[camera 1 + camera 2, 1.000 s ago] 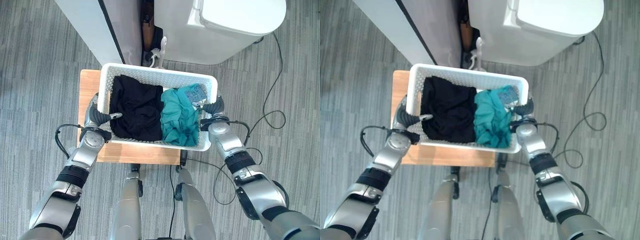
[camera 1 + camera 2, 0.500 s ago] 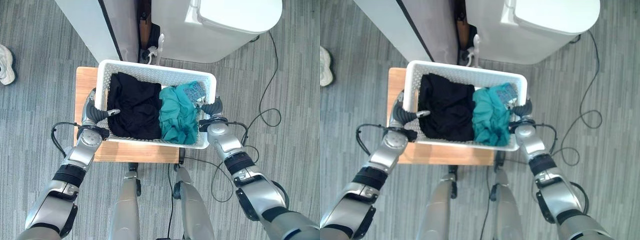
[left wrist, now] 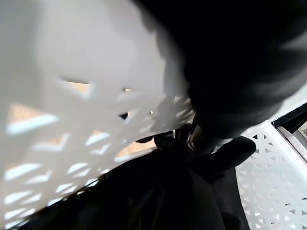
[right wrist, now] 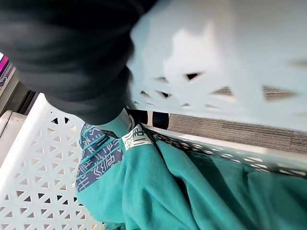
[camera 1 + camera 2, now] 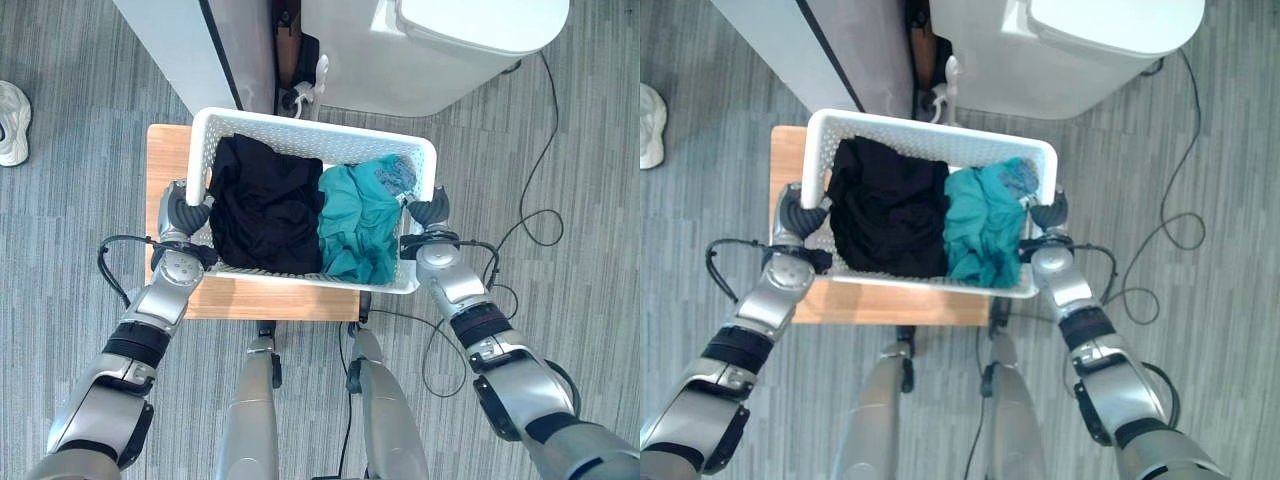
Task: Grab the laundry basket,head to the washer,open it,put in the laundry and shut it.
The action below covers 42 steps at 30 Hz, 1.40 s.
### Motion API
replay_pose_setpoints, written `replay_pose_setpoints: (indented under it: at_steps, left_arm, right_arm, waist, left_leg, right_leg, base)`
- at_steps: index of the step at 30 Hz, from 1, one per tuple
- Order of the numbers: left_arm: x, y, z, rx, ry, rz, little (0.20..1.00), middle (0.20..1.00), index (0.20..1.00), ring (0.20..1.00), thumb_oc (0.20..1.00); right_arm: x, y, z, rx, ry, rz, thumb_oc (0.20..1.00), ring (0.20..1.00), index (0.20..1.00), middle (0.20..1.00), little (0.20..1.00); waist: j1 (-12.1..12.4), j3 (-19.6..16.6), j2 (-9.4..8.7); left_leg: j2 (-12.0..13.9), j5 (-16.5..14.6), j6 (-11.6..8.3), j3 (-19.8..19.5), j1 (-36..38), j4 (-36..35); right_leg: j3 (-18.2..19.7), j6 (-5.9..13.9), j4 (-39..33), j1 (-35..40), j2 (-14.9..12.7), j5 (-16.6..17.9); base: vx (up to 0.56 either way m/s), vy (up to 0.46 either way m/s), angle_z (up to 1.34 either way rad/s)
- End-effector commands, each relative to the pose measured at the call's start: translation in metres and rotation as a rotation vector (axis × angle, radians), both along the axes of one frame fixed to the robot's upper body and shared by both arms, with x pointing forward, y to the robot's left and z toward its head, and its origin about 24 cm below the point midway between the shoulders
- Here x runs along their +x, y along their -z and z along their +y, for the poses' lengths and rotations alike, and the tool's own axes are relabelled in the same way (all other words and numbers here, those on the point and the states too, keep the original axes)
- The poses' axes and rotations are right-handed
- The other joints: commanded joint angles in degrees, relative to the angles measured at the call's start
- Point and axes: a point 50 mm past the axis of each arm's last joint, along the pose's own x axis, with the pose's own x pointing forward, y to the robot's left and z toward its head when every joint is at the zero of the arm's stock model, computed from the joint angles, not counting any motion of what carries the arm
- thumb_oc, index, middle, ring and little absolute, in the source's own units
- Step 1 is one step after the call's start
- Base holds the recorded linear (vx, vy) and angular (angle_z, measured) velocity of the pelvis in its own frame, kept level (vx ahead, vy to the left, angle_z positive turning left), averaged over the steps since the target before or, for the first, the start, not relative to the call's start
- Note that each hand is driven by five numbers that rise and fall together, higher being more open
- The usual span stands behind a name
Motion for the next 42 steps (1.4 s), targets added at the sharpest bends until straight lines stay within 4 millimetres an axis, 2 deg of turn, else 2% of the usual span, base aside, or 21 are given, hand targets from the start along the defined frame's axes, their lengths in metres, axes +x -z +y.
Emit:
replay_pose_setpoints:
  at_steps: [1, 8, 11, 13, 14, 18, 20, 21, 26, 28, 29, 31, 33, 34, 36, 38, 39, 40, 41, 42]
  left_arm:
    - [0.0, -0.001, -0.042, -0.024, 0.162, -0.042, 0.2, 0.2, 0.2, 0.2, 0.2]
    - [-0.023, 0.003, -0.03, 0.014, 0.219, -0.052, 0.2, 0.2, 0.2, 0.2, 0.2]
    - [-0.035, 0.003, -0.023, 0.087, 0.262, -0.035, 0.2, 0.2, 0.2, 0.2, 0.2]
    - [-0.037, 0.003, -0.022, 0.099, 0.264, -0.034, 0.2, 0.2, 0.2, 0.2, 0.2]
    - [-0.04, 0.001, -0.021, 0.139, 0.312, -0.013, 0.2, 0.2, 0.2, 0.2, 0.2]
    - [-0.041, -0.004, -0.031, 0.179, 0.381, -0.01, 0.2, 0.2, 0.2, 0.2, 0.2]
    - [-0.04, -0.007, -0.047, 0.2, 0.473, -0.003, 0.2, 0.2, 0.2, 0.2, 0.2]
    - [-0.04, -0.007, -0.048, 0.199, 0.475, -0.002, 0.2, 0.2, 0.2, 0.2, 0.2]
    - [-0.037, -0.006, -0.087, 0.199, 0.646, 0.029, 0.2, 0.2, 0.2, 0.2, 0.2]
    - [-0.034, -0.003, -0.119, 0.219, 0.755, 0.054, 0.2, 0.2, 0.2, 0.2, 0.2]
    - [-0.034, -0.003, -0.12, 0.219, 0.757, 0.054, 0.2, 0.2, 0.2, 0.2, 0.2]
    - [-0.032, -0.003, -0.134, 0.234, 0.8, 0.059, 0.2, 0.2, 0.2, 0.2, 0.2]
    - [-0.028, -0.007, -0.153, 0.233, 0.845, 0.052, 0.2, 0.2, 0.2, 0.2, 0.2]
    - [-0.028, -0.007, -0.154, 0.232, 0.846, 0.051, 0.2, 0.2, 0.2, 0.2, 0.2]
    - [-0.022, -0.012, -0.159, 0.23, 0.848, 0.042, 0.2, 0.2, 0.2, 0.2, 0.2]
    - [-0.02, -0.013, -0.159, 0.235, 0.842, 0.043, 0.2, 0.2, 0.2, 0.2, 0.2]
    - [-0.014, -0.019, -0.153, 0.258, 0.805, 0.036, 0.2, 0.2, 0.2, 0.2, 0.2]
    - [-0.009, -0.021, -0.147, 0.268, 0.778, 0.041, 0.2, 0.2, 0.2, 0.2, 0.2]
    - [-0.007, -0.023, -0.142, 0.272, 0.754, 0.043, 0.2, 0.2, 0.2, 0.2, 0.2]
    - [-0.004, -0.026, -0.135, 0.268, 0.73, 0.041, 0.2, 0.2, 0.2, 0.2, 0.2]
  right_arm:
    - [-0.015, 0.001, 0.059, 0.08, -0.316, -0.031, 0.2, 0.2, 0.2, 0.2, 0.2]
    - [-0.042, 0.016, 0.002, 0.093, -0.243, -0.053, 0.2, 0.2, 0.2, 0.2, 0.2]
    - [-0.054, 0.019, -0.033, 0.072, -0.192, -0.047, 0.2, 0.2, 0.2, 0.2, 0.2]
    - [-0.057, 0.022, -0.039, 0.076, -0.183, -0.034, 0.2, 0.2, 0.2, 0.2, 0.2]
    - [-0.063, 0.027, -0.058, 0.063, -0.176, 0.002, 0.2, 0.2, 0.2, 0.2, 0.2]
    - [-0.068, 0.027, -0.072, 0.036, -0.176, 0.029, 0.2, 0.2, 0.2, 0.2, 0.2]
    - [-0.071, 0.026, -0.082, 0.019, -0.182, 0.045, 0.2, 0.2, 0.2, 0.2, 0.2]
    - [-0.071, 0.027, -0.083, 0.019, -0.181, 0.046, 0.2, 0.2, 0.2, 0.2, 0.2]
    - [-0.077, 0.025, -0.095, -0.004, -0.191, 0.073, 0.2, 0.2, 0.2, 0.2, 0.2]
    - [-0.085, 0.025, -0.105, -0.023, -0.186, 0.092, 0.2, 0.2, 0.2, 0.2, 0.2]
    - [-0.085, 0.025, -0.106, -0.024, -0.183, 0.092, 0.2, 0.2, 0.2, 0.2, 0.2]
    - [-0.092, 0.023, -0.116, -0.037, -0.163, 0.095, 0.2, 0.2, 0.2, 0.2, 0.2]
    - [-0.1, 0.017, -0.129, -0.047, -0.115, 0.072, 0.2, 0.2, 0.2, 0.2, 0.2]
    - [-0.101, 0.016, -0.13, -0.048, -0.113, 0.071, 0.2, 0.2, 0.2, 0.2, 0.2]
    - [-0.099, 0.009, -0.134, -0.05, -0.095, 0.044, 0.2, 0.2, 0.2, 0.2, 0.2]
    - [-0.098, 0.006, -0.134, -0.052, -0.089, 0.027, 0.2, 0.2, 0.2, 0.2, 0.2]
    - [-0.1, 0.003, -0.138, -0.051, -0.064, 0.011, 0.2, 0.2, 0.2, 0.2, 0.2]
    - [-0.102, 0.003, -0.139, -0.049, -0.052, 0.003, 0.2, 0.2, 0.2, 0.2, 0.2]
    - [-0.104, 0.004, -0.14, -0.044, -0.042, 0.002, 0.2, 0.2, 0.2, 0.2, 0.2]
    - [-0.105, 0.005, -0.141, -0.04, -0.035, 0.004, 0.2, 0.2, 0.2, 0.2, 0.2]
  waist:
    - [0.7, 3.1, 2.17]
    - [-0.3, -0.1, 1.56]
    - [-0.9, -2.2, 1.69]
    - [-1.2, -2.9, 1.69]
    - [-1.8, -5.2, 1.94]
    - [-2.5, -7.6, 2.32]
    - [-3.2, -10.1, 2.46]
    - [-3.1, -10.0, 2.49]
    - [-4.2, -13.2, 2.27]
    - [-5.4, -14.5, 2.12]
    - [-5.2, -14.4, 2.15]
    - [-6.2, -14.5, 2.02]
    - [-7.6, -14.1, 1.92]
    - [-7.4, -14.1, 1.94]
    - [-8.1, -13.7, 2.04]
    - [-8.1, -13.3, 2.21]
    - [-7.3, -12.1, 3.23]
    - [-6.3, -12.0, 3.83]
    - [-5.6, -11.8, 4.05]
    - [-5.5, -12.2, 4.58]
  left_leg:
    - [-0.1, 0.3, -0.55, -2.1, 3.2, -7.4]
    - [-0.3, -1.6, 0.24, -1.8, 11.4, -8.9]
    - [-0.6, -2.8, 0.79, -1.3, 17.9, -10.0]
    - [-0.6, -2.6, 0.94, -1.3, 19.4, -10.5]
    - [-0.4, -3.4, 1.2, -1.3, 23.2, -11.1]
    - [-0.6, -3.4, 1.67, -1.1, 26.5, -12.3]
    - [-0.7, -3.5, 1.74, -0.8, 29.3, -13.3]
    - [-0.7, -3.5, 1.74, -0.8, 29.5, -13.4]
    - [-1.2, -4.9, 2.47, 0.1, 33.5, -14.0]
    - [-1.9, -5.5, 3.19, 1.1, 36.3, -15.2]
    - [-1.9, -5.4, 3.22, 1.1, 36.4, -15.3]
    - [-2.3, -5.4, 3.39, 1.2, 36.5, -15.3]
    - [-3.4, -5.7, 3.9, 1.6, 35.7, -14.8]
    - [-3.4, -5.7, 3.95, 1.7, 35.6, -14.7]
    - [-3.6, -5.8, 4.24, 3.4, 33.8, -13.8]
    - [-3.0, -6.0, 4.44, 5.1, 32.7, -12.8]
    - [-1.3, -6.1, 4.89, 8.5, 31.8, -11.3]
    - [-0.2, -5.8, 5.26, 10.8, 31.5, -10.7]
    - [0.6, -5.9, 6.04, 13.4, 31.4, -9.6]
    - [1.2, -6.7, 6.58, 14.5, 31.6, -9.3]
  right_leg:
    - [-1.2, 3.84, 7.5, 5.3, -3.2, -10.0]
    - [-0.8, 4.33, 9.6, 10.6, -3.8, -11.7]
    - [-1.1, 4.63, 10.6, 15.5, -3.9, -13.3]
    - [-1.2, 4.65, 10.5, 16.7, -4.0, -13.3]
    - [-1.2, 4.92, 10.8, 19.7, -3.8, -14.3]
    - [-1.0, 5.22, 11.1, 21.9, -3.7, -14.5]
    - [-1.3, 5.51, 10.9, 24.0, -3.7, -14.5]
    - [-1.3, 5.52, 10.8, 24.2, -3.7, -14.5]
    - [-0.3, 6.11, 9.5, 27.4, -3.7, -14.0]
    - [1.2, 7.03, 9.2, 28.8, -4.2, -13.0]
    - [1.2, 7.06, 9.2, 28.8, -4.2, -13.0]
    - [2.0, 7.31, 9.2, 28.9, -4.5, -12.4]
    - [4.5, 8.01, 8.4, 27.6, -5.3, -9.9]
    - [4.7, 8.06, 8.3, 27.5, -5.3, -9.8]
    - [7.1, 9.14, 7.2, 24.6, -5.9, -5.6]
    - [6.7, 9.03, 7.6, 22.4, -6.1, -4.6]
    - [0.3, 7.93, 11.4, 22.5, -6.1, -9.7]
    - [-4.7, 6.59, 15.7, 23.1, -6.7, -13.0]
    - [-8.2, 5.75, 21.9, 24.1, -7.7, -15.3]
    - [-9.2, 5.66, 26.6, 25.7, -7.6, -17.5]
  base:
    - [0.0, 0.0, 0.0]
    - [0.07, 0.014, -0.02]
    - [0.16, 0.028, -0.12]
    - [0.13, 0.011, -0.09]
    - [0.09, -0.004, -0.02]
    - [0.1, 0.004, -0.02]
    - [0.08, -0.005, -0.01]
    - [0.08, -0.003, -0.02]
    - [0.07, 0.014, -0.09]
    - [0.05, 0.055, -0.33]
    - [0.0, 0.045, -0.25]
    - [-0.05, 0.038, -0.15]
    - [-0.14, 0.055, -0.04]
    - [-0.17, 0.036, -0.08]
    - [-0.21, -0.008, -0.24]
    - [-0.21, 0.025, -0.85]
    - [-0.28, 0.114, -1.11]
    - [-0.38, 0.15, -0.93]
    - [-0.26, 0.12, -0.89]
    - [-0.24, 0.095, -1.69]
